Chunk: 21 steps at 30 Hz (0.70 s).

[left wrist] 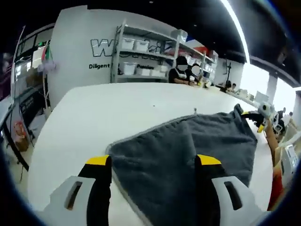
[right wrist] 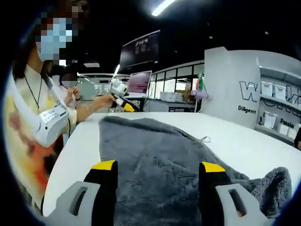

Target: Fold the towel on the table until its edges align and the towel forms a compact rectangular stack.

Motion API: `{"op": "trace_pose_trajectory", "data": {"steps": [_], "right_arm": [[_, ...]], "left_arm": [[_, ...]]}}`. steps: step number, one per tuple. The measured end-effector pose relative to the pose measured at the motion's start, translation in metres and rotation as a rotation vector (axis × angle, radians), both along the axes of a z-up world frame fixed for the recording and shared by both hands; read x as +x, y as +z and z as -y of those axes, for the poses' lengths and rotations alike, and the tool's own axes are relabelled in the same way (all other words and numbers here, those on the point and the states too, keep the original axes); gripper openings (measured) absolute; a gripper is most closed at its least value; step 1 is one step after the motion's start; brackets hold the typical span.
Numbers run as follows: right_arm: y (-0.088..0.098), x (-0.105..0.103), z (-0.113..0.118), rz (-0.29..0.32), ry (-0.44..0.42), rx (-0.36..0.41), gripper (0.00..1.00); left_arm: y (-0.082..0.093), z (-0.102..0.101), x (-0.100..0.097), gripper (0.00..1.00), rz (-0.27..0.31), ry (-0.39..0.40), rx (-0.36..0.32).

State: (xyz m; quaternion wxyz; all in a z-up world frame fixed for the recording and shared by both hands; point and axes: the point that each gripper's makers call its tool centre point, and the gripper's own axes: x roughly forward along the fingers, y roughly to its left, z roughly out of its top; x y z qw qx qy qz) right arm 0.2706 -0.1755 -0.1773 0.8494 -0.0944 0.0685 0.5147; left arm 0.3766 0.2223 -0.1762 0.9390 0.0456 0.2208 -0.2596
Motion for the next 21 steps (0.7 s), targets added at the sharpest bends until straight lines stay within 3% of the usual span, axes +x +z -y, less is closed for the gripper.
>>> {"op": "trace_pose_trajectory", "data": {"steps": [5,8,10,15,21], "right_arm": [[-0.002,-0.003,-0.003,0.005,0.001,-0.005,0.64],[-0.006,-0.005,-0.005,0.006,0.008,-0.018,0.64],[-0.007,-0.004,-0.002,0.007,0.009,-0.028,0.64],[-0.005,-0.002,0.002,-0.008,0.0,-0.006,0.64],[-0.002,-0.002,0.003,-0.01,-0.003,0.013,0.69]], "left_arm": [[-0.001,-0.005,0.028,0.34,0.023,-0.007,0.028],[-0.013,-0.005,0.038,0.29,0.013,-0.025,0.078],[-0.018,-0.009,0.047,0.24,0.037,-0.017,0.129],[-0.042,-0.011,0.055,0.2,-0.016,-0.032,0.155],[-0.055,-0.015,0.055,0.04,-0.038,-0.075,0.173]]}}
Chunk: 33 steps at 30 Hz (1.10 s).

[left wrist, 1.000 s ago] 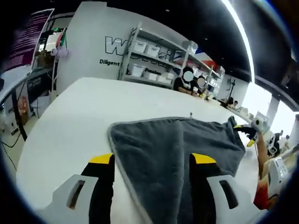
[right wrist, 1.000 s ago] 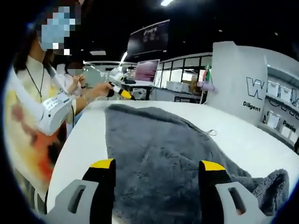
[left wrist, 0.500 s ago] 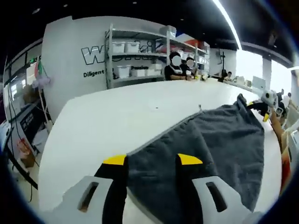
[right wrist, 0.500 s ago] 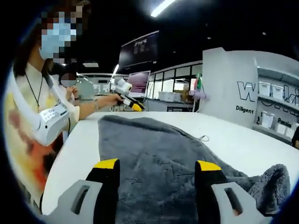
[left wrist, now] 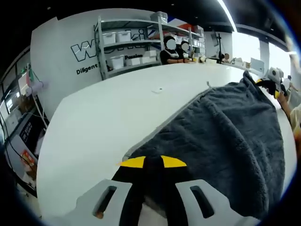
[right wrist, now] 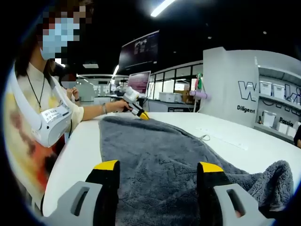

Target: Fold the towel on the table until its edges align and the towel forms a compact rectangular stack.

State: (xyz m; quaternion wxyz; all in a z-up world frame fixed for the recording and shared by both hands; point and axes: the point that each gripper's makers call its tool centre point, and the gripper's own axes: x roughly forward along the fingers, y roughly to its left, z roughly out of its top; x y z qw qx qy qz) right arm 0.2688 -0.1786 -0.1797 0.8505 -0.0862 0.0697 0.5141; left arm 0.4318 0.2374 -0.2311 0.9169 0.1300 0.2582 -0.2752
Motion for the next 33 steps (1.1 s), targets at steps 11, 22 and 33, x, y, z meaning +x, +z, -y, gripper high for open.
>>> {"op": "trace_pose_trajectory", "data": {"steps": [11,22,33], "right_arm": [[0.001,0.001,-0.001,0.0,-0.004,0.006,0.77],[0.0,0.0,0.001,0.0,-0.001,0.0,0.77],[0.002,0.004,0.008,0.003,-0.02,0.005,0.75]], "left_arm": [[-0.005,-0.01,0.009,0.01,0.041,-0.024,0.036],[-0.004,-0.041,0.021,0.01,0.067,0.015,0.087],[-0.004,-0.069,0.035,0.01,0.095,0.063,0.178]]}}
